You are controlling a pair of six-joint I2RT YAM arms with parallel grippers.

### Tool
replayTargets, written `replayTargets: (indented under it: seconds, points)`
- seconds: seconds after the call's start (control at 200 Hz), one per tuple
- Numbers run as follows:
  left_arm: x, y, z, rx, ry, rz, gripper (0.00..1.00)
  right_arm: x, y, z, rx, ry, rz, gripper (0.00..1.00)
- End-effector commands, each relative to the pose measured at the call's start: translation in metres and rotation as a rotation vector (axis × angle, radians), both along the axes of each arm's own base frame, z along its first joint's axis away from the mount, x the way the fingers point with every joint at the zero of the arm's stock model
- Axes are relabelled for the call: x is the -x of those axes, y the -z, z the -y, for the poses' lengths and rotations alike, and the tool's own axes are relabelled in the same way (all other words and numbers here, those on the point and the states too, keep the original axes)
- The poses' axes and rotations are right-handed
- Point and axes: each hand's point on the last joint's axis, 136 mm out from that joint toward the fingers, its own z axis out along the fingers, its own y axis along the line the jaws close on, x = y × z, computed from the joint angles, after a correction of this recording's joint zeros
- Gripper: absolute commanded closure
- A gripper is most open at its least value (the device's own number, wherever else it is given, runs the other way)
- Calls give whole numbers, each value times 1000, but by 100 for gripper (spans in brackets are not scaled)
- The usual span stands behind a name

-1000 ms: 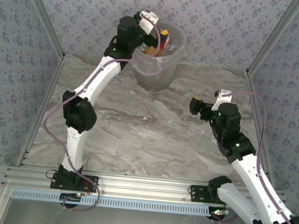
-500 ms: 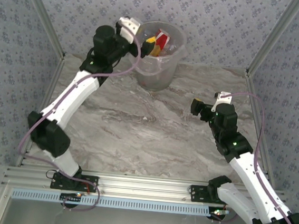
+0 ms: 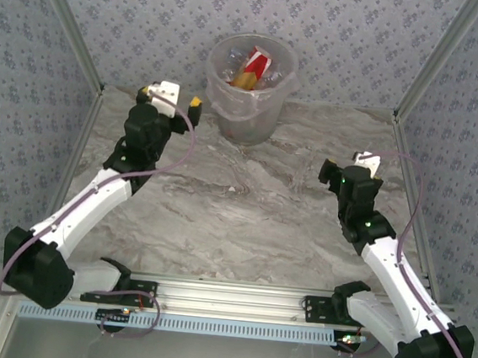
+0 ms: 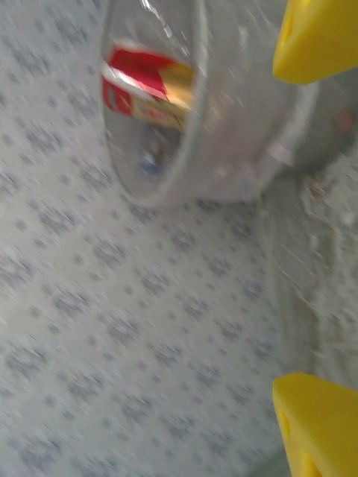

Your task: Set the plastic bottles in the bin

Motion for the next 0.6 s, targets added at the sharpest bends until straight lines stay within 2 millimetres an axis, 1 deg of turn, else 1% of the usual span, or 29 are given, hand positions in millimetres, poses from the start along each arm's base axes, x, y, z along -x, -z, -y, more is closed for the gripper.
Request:
replayTargets:
  seconds: [0.0,0.075,0.145,0.205,0.27,0.325,0.475,0.53,0.595]
  points:
    - [15,25,-61,66,-243,-36,1,1,6,26,9,119,28,0]
    - [27,56,-98,104,-374,-80,1,2,15,36,-1,150,24,0]
    - [38,83,-128,153,-460,-122,1,2,25,45,-8,174,17,0]
    - [48,104,-150,183,-525,-146,1,3,33,52,-5,194,4,0]
    - [56,124,-167,191,-571,-173,1,5,42,61,1,217,-11,0]
    - [61,141,-177,186,-602,-199,1,7,49,68,1,234,-26,0]
    - [67,181,-193,169,-639,-261,1,9,71,83,-10,257,-77,0]
    - [67,193,-198,168,-652,-275,1,9,78,86,-16,259,-87,0]
    - [65,204,-199,170,-636,-285,0,6,84,88,-25,244,-95,0]
